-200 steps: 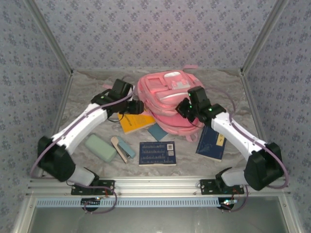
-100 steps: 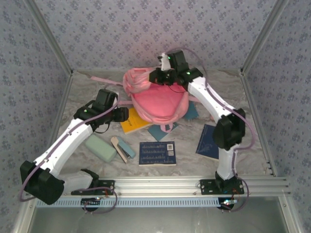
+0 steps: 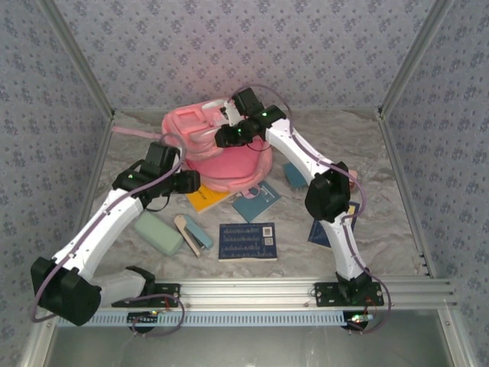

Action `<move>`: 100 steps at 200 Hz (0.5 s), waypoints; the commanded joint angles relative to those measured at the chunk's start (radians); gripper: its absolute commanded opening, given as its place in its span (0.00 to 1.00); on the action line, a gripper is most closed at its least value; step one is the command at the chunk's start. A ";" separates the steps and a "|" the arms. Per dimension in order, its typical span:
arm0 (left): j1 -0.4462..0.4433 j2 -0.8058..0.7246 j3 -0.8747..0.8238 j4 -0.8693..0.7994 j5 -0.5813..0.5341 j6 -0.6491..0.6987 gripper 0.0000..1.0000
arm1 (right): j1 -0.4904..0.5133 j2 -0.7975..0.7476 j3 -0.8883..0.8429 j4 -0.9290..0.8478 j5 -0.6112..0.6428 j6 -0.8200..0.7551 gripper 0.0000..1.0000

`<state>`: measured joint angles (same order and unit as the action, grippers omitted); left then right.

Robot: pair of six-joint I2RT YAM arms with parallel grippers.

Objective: Pack books, pencil case, and school supplies into a backpack

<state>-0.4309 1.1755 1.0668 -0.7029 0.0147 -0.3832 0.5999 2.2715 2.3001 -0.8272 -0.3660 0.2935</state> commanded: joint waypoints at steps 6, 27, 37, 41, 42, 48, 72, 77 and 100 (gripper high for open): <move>0.007 0.001 -0.001 -0.002 0.052 -0.019 0.60 | -0.021 -0.088 -0.023 -0.021 0.280 -0.064 0.52; 0.021 -0.002 -0.001 -0.026 0.067 -0.034 0.60 | -0.001 -0.223 -0.190 0.039 0.378 -0.102 0.57; 0.036 -0.008 -0.007 -0.041 0.066 -0.047 0.60 | 0.007 -0.288 -0.269 0.052 0.406 -0.112 0.59; 0.044 -0.012 -0.011 -0.044 0.067 -0.053 0.60 | 0.009 -0.302 -0.287 0.055 0.417 -0.114 0.60; 0.045 -0.012 -0.012 -0.044 0.067 -0.055 0.60 | 0.009 -0.308 -0.294 0.055 0.423 -0.114 0.60; 0.056 -0.020 -0.021 -0.046 0.072 -0.062 0.60 | 0.012 -0.337 -0.330 0.057 0.444 -0.116 0.60; 0.092 -0.043 -0.058 -0.044 0.088 -0.069 0.61 | 0.000 -0.419 -0.443 0.059 0.421 -0.100 0.65; 0.096 -0.043 -0.062 -0.043 0.092 -0.067 0.61 | -0.008 -0.431 -0.467 0.064 0.400 -0.090 0.67; 0.095 -0.029 -0.051 -0.031 0.129 -0.020 0.61 | -0.039 -0.510 -0.595 0.163 0.279 -0.036 0.71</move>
<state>-0.3374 1.1538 1.0096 -0.7269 0.0860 -0.4339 0.5919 1.8343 1.8248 -0.7662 -0.0143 0.2153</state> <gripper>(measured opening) 0.609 0.702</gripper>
